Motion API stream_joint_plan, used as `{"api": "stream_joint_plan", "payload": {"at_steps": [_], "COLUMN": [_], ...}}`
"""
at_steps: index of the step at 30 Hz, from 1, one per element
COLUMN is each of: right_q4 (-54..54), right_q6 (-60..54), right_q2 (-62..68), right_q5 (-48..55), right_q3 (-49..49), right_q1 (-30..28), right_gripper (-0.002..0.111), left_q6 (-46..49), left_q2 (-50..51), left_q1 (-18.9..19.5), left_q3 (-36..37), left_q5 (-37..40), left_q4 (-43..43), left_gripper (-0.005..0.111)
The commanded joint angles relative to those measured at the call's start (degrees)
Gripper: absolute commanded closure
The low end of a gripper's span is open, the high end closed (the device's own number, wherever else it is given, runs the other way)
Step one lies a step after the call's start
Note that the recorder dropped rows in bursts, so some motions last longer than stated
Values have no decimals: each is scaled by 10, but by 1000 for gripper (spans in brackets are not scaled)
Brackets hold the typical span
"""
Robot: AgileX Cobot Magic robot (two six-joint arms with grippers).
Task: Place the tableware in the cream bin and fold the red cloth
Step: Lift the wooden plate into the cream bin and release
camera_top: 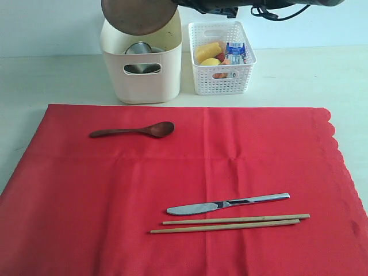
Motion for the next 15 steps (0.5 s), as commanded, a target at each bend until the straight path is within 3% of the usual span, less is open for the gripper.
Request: {"api": "stream_joint_plan", "payload": {"at_steps": [1, 5, 15], "right_q4": [12, 8, 1], "right_q6": [3, 3, 3], "right_q2": [8, 8, 8], "right_q5": [-17, -28, -15], "right_q3": [-9, -9, -9], "right_q1": [-2, -2, -2], "right_gripper": [108, 104, 60], "left_q6": [-1, -1, -1], "left_q2": [-3, -3, -3], "left_q1": [-4, -4, -4], "left_q3": [0, 0, 0], "left_q5": [0, 0, 0], "left_q4": [-3, -3, -3], "left_gripper": [104, 104, 104]}}
